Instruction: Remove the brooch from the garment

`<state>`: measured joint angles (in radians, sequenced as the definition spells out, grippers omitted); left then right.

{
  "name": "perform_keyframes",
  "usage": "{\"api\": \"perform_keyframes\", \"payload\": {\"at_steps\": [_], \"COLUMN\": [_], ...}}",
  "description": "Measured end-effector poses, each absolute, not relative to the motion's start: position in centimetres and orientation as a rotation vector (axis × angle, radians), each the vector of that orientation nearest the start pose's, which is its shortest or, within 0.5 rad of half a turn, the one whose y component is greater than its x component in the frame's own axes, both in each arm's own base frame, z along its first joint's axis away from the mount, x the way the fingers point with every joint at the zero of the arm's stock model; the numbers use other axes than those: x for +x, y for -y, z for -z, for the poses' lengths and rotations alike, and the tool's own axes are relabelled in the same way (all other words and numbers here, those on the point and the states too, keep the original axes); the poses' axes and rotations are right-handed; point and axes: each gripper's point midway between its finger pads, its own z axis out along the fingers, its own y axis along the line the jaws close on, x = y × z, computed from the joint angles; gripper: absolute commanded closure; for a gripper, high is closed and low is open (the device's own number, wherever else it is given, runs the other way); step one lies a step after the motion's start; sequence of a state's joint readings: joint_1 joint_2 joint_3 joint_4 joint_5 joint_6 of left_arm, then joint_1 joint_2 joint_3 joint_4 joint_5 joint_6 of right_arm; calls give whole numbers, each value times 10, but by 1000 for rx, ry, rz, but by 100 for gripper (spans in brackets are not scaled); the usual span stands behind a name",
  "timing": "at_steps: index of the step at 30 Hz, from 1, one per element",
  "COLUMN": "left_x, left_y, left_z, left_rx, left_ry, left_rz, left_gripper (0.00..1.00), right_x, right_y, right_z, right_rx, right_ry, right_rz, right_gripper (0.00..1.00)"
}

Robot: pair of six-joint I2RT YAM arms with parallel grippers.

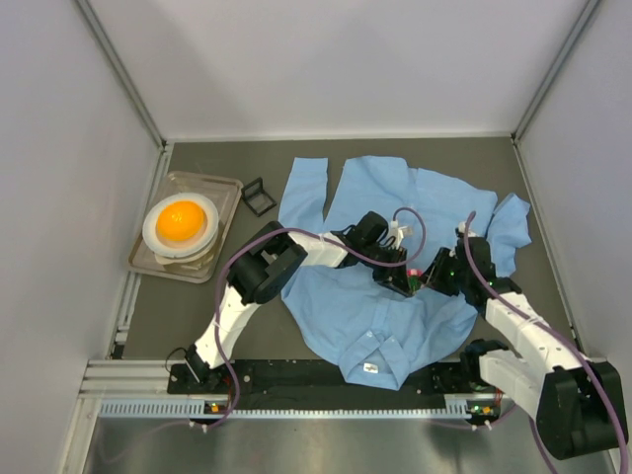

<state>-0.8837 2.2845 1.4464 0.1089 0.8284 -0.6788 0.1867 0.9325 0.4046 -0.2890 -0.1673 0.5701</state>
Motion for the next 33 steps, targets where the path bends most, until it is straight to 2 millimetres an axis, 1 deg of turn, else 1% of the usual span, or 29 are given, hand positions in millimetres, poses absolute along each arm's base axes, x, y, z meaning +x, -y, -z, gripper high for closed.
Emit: {"api": "perform_keyframes", "payload": {"at_steps": [1,4,7,8,10,11,14,16,18,20,23,28,33], "left_x": [209,207,207,207,207,208,210,212,215,217,218,224,229], "left_y": [487,487,488,488,488,488,488,488,488,488,489,491,494], "left_z": [-32,-35,-39,-39,-39,-39,-37,-36,-36,-36,-38,-39,-41], "left_rx": [778,784,790,788,780,775,758,747,735,725,708,676,635], "left_ry": [-2550,-2544,-2533,-2533,-2537,-2539,-2547,-2549,-2549,-2545,-2546,-2535,-2526], "left_rz": [1644,1664,1677,1678,1679,1677,1661,1652,1646,1649,1656,1653,1657], "left_gripper": [64,55,55,56,64,66,69,69,63,61,61,70,74], "right_x": [231,231,229,229,228,228,228,229,229,229,228,226,225], "right_y": [-94,-91,-87,-86,-85,-84,-84,-84,-84,-84,-84,-85,-85], "right_z": [-52,-50,-47,-46,-46,-46,-49,-52,-54,-55,-54,-48,-47], "right_rx": [394,409,433,439,450,455,454,451,448,446,441,442,440], "right_ry": [-2420,-2425,-2437,-2439,-2440,-2438,-2427,-2414,-2405,-2405,-2411,-2441,-2447], "right_rz": [-535,-510,-488,-483,-482,-479,-480,-484,-488,-487,-485,-486,-487], "right_gripper": [72,72,72,72,72,72,72,72,72,73,75,78,79]}}
